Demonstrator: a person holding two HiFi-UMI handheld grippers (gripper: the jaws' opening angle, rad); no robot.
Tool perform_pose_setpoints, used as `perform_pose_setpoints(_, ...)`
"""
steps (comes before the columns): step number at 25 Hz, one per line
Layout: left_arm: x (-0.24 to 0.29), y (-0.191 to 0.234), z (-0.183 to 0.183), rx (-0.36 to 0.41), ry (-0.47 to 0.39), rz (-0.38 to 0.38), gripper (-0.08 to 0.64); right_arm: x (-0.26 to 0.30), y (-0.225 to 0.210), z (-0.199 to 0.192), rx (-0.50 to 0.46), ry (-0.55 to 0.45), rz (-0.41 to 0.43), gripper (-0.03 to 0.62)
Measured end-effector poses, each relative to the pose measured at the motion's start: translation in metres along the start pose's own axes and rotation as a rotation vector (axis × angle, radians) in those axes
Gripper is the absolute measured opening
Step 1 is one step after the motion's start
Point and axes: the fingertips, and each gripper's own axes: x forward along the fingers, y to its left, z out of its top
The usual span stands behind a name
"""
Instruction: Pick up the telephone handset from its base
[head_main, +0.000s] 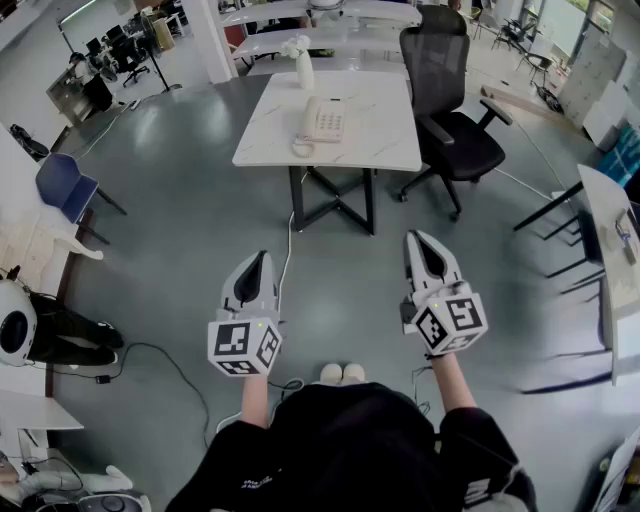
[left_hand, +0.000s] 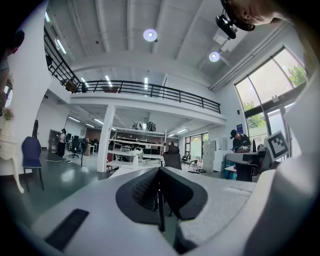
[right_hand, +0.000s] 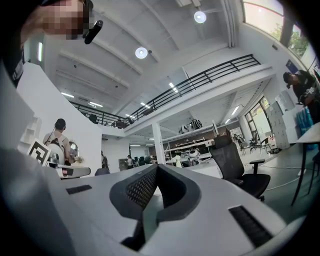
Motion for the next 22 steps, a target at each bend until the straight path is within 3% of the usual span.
perform_pose_setpoints(22,0.037,0.002,-0.016,-0.007,0.021,0.057,-0.002,0.025,-0.041,-0.009,0.040,-0.025,0.025,-0.009)
